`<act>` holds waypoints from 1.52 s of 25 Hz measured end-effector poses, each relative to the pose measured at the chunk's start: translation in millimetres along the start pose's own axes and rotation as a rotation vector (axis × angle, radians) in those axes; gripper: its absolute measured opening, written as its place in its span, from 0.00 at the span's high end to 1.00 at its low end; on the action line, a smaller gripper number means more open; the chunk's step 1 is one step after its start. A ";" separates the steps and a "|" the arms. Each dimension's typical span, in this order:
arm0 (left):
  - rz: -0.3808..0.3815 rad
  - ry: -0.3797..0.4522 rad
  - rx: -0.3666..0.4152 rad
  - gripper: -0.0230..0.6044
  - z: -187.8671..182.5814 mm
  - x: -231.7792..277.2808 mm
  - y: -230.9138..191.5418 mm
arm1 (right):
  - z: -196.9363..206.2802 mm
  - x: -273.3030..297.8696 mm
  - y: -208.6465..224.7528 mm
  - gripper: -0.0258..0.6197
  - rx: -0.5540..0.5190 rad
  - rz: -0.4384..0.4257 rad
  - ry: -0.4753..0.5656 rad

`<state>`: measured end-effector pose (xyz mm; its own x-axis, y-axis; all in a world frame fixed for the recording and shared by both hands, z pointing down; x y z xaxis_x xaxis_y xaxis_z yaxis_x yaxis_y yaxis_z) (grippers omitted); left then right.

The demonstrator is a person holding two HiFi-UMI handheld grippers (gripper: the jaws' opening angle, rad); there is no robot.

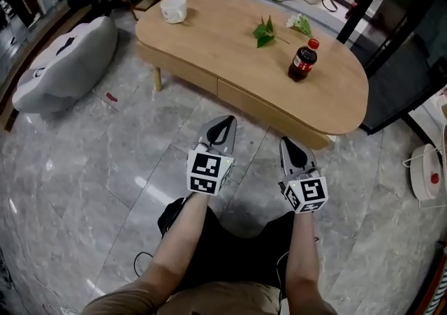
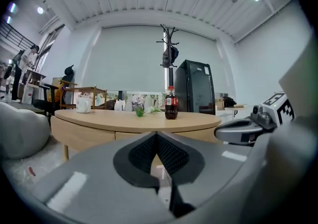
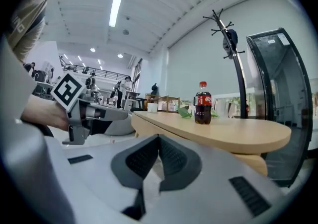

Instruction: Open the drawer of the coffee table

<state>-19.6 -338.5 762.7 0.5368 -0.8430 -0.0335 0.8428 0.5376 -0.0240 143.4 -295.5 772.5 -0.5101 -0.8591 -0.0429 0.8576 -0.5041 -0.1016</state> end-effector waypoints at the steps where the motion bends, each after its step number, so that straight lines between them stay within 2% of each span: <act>1: 0.005 -0.007 0.007 0.97 1.9 2.4 1.2 | -2.2 1.7 5.0 0.96 -0.003 0.019 -0.001; 5: 0.021 -0.039 0.031 0.97 7.8 3.1 6.6 | -1.8 -4.0 19.4 0.96 0.032 0.085 -0.012; 8: 0.027 -0.041 0.058 0.97 6.7 5.4 5.8 | 2.9 -7.4 24.2 0.96 0.063 0.090 0.010; 14: 0.033 -0.064 0.089 0.97 16.2 12.5 3.1 | 20.8 -6.8 22.8 0.96 0.058 0.092 -0.027; 18: 0.067 -0.080 0.096 0.97 21.5 17.6 7.2 | 41.7 -4.2 24.8 0.96 0.117 0.115 -0.019; 21: 0.067 -0.059 0.087 0.97 18.4 17.4 7.5 | 65.2 0.1 24.3 0.96 0.162 0.129 -0.038; 26: 0.090 -0.055 0.180 0.97 15.6 15.4 10.9 | 96.0 16.7 21.1 0.96 0.077 0.157 -0.100; 30: 0.097 -0.060 0.175 0.97 18.2 14.0 10.7 | 118.4 25.9 21.2 0.96 0.147 0.131 -0.085; 34: 0.088 -0.046 0.142 0.97 15.3 17.2 5.7 | 137.9 35.7 23.4 0.96 0.150 0.097 -0.082; 38: 0.079 -0.084 0.165 0.97 20.5 15.7 -1.1 | 151.0 43.1 24.9 0.96 0.153 0.098 -0.087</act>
<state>-11.3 -352.6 782.7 0.5970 -0.8004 0.0545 0.7891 0.5982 0.1397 152.7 -358.5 918.2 -0.4216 -0.9058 0.0418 0.9063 -0.4195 0.0518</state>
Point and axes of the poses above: the fingertips, and each gripper's own axes: x forward along the fingers, y to its right, z out of its underside, the point moved 3 cm from there along -x, backward along the fingers, and after that the axes turned 9 degrees about y, right-handed, at the moved point
